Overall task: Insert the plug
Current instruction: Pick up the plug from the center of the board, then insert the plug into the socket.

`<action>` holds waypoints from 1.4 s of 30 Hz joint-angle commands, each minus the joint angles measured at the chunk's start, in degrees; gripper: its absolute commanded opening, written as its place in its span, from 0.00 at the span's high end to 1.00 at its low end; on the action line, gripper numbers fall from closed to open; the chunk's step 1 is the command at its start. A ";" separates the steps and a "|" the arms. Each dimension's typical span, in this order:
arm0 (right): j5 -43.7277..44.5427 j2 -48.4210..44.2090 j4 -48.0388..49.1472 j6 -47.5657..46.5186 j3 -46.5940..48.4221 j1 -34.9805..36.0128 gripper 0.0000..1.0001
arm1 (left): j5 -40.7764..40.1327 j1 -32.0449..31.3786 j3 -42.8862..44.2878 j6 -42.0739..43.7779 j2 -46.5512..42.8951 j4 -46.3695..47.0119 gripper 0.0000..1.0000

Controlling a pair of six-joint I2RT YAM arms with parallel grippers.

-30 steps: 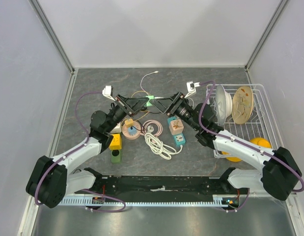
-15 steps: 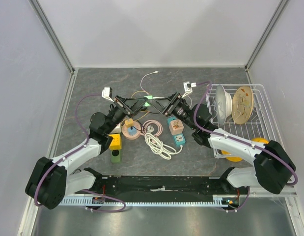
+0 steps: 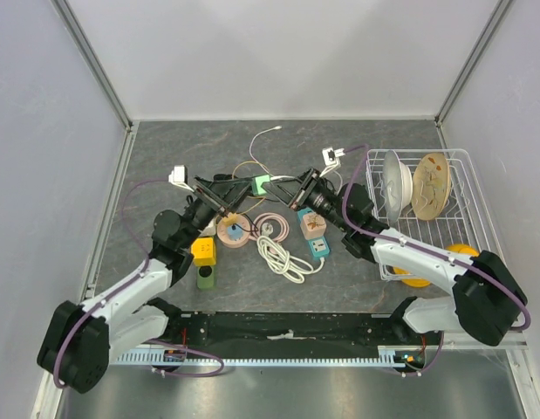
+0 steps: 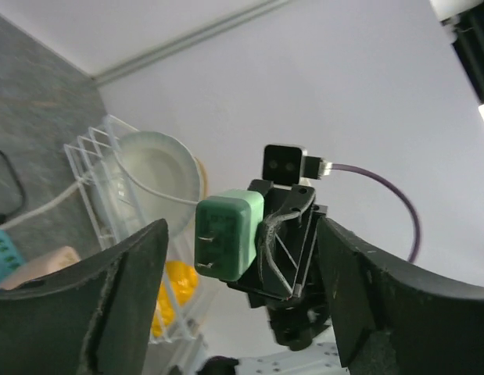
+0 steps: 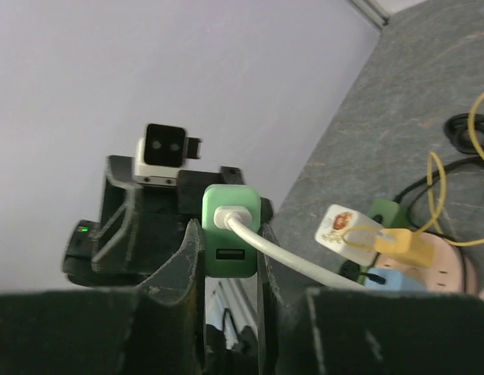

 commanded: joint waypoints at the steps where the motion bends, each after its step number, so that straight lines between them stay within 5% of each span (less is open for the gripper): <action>1: 0.88 -2.23 -9.23 -10.35 3.96 -0.75 1.00 | -5.18 1.67 0.37 14.19 -8.63 -13.07 0.15; 6: 2.55 3.37 -23.75 -21.97 12.13 -0.75 1.00 | -16.93 1.85 6.34 37.44 -17.07 -40.81 0.11; 9: 3.17 8.22 -29.83 -27.42 16.44 -0.05 1.00 | -21.70 1.85 9.42 46.60 -18.92 -49.64 0.12; 16: 8.53 20.61 -42.06 -37.89 26.73 5.65 1.00 | -27.86 1.76 13.29 52.09 -16.99 -68.54 0.12; 26: 17.58 30.02 -43.56 -43.34 30.52 12.17 1.00 | -27.96 1.85 13.91 53.32 -13.57 -74.45 0.10; 42: 29.01 32.22 -35.91 -43.52 28.84 15.60 1.00 | -29.45 1.85 16.37 54.55 -6.45 -76.04 0.09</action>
